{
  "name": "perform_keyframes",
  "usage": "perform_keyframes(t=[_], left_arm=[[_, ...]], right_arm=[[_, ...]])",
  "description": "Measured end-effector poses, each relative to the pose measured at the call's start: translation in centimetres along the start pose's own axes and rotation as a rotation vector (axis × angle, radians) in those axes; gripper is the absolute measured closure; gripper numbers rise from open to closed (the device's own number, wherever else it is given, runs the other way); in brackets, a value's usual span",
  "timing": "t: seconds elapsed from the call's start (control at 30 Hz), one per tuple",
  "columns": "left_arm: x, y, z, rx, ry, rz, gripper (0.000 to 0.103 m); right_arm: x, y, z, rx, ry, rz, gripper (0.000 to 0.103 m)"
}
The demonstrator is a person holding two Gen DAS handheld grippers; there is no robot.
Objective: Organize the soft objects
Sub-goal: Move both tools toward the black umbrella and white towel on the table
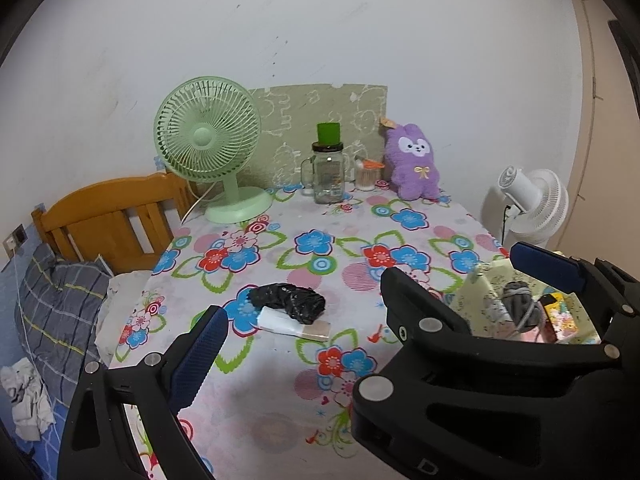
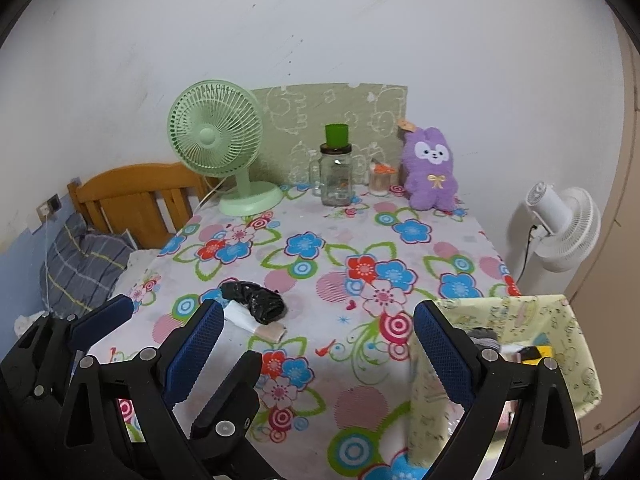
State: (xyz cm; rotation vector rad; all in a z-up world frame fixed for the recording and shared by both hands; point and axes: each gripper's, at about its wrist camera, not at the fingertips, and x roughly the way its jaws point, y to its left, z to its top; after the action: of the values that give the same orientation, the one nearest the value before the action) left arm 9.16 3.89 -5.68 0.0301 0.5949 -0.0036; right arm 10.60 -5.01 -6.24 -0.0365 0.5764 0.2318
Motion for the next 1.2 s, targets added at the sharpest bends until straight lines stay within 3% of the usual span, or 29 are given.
perform_keyframes(t=[0.6, 1.2], left_arm=[[6.1, 3.8, -0.6, -0.067, 0.083, 0.058, 0.005], [12.7, 6.3, -1.5, -0.067, 0.176, 0.089, 0.005]], right_arm=[[7.5, 2.2, 0.0, -0.002, 0.084, 0.064, 0.018], [15.1, 3.8, -0.7, -0.018, 0.181, 0.124, 0.023]])
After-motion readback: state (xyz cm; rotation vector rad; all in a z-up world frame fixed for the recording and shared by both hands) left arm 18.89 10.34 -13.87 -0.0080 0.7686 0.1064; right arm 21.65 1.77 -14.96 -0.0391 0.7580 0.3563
